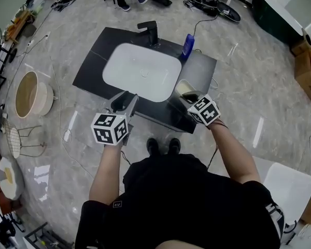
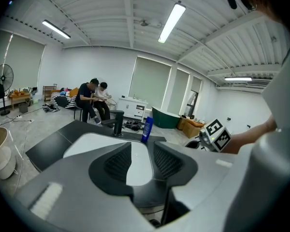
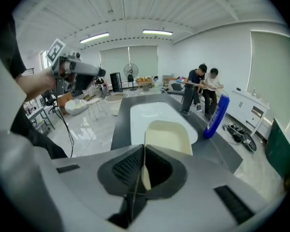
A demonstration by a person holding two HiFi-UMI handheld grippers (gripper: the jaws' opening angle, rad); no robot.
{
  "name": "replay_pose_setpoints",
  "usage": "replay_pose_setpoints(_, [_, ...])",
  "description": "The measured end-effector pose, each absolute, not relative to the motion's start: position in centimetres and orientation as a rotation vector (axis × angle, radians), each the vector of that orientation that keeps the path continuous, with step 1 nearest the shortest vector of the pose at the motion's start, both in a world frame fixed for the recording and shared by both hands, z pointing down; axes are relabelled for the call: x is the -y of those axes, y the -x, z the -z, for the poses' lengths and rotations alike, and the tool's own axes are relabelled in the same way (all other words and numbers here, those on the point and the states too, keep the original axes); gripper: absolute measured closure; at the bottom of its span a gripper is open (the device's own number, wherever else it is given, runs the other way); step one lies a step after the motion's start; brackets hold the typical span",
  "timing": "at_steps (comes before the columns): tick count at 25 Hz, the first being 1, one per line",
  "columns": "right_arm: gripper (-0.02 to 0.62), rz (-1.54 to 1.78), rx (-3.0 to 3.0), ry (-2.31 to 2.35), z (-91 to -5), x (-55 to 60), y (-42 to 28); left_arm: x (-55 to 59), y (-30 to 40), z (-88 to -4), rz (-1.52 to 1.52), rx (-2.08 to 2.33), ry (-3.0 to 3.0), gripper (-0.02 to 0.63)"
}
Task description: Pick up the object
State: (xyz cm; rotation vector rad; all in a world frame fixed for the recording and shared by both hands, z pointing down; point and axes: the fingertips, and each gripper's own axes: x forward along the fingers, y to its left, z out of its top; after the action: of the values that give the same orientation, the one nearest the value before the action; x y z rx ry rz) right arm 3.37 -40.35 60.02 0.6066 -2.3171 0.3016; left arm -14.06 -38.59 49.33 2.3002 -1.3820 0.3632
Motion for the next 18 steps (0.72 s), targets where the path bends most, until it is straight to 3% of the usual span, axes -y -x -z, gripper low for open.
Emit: replay_pose_setpoints(18, [0.572,-0.325,2.654,-0.886,-46.0,41.9,-5.7,41.8,15.7,-44.8,-0.334,1.395,-2.412,0.468])
